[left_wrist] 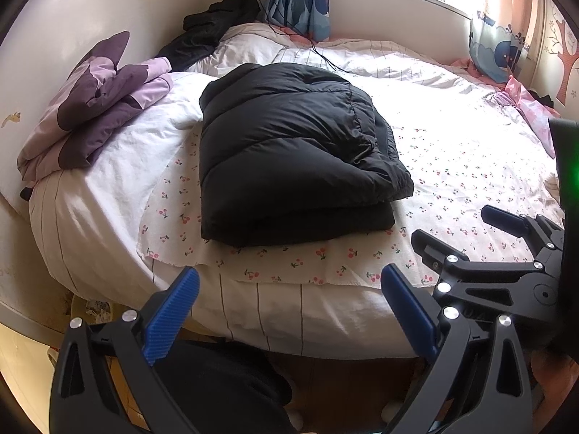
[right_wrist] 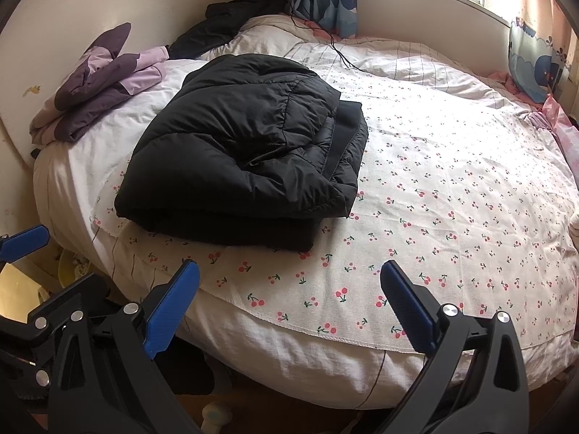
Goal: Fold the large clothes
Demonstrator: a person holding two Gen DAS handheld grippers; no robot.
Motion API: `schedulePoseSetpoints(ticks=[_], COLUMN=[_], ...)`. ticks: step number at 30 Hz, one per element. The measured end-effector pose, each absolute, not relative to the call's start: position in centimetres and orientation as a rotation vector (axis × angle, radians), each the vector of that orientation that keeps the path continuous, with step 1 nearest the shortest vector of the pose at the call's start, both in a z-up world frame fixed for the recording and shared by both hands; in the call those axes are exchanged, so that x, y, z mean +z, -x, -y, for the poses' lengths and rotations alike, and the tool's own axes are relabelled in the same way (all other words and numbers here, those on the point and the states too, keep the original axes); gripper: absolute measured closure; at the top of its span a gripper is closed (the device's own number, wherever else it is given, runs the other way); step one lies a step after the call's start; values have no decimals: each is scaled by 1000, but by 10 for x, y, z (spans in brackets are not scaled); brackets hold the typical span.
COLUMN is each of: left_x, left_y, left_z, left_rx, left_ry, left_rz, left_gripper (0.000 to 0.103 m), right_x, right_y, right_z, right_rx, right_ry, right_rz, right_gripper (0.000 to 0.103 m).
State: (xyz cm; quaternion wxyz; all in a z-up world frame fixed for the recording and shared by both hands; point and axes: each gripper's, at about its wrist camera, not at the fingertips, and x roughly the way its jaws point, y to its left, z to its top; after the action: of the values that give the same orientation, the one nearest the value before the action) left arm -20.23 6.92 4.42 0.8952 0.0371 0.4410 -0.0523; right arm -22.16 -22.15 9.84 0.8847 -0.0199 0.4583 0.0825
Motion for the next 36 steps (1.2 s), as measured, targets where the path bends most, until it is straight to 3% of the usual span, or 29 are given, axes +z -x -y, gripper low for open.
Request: schedulePoseSetpoints(ticks=[18, 30, 36], left_x=[40, 47, 41], left_y=[185, 196, 195], left_z=[-73, -77, -81], left_rx=[-89, -8, -58], left_ry=[-43, -77, -44], left_rz=[-896, -791, -863], left_gripper=[7, 9, 7], right_x=[79, 80, 87], right_y=[209, 212, 218], right_z=[227, 233, 229], right_rx=[155, 146, 151], right_ry=[26, 4, 12], right_rz=[-982, -972, -958], right_gripper=[6, 6, 6])
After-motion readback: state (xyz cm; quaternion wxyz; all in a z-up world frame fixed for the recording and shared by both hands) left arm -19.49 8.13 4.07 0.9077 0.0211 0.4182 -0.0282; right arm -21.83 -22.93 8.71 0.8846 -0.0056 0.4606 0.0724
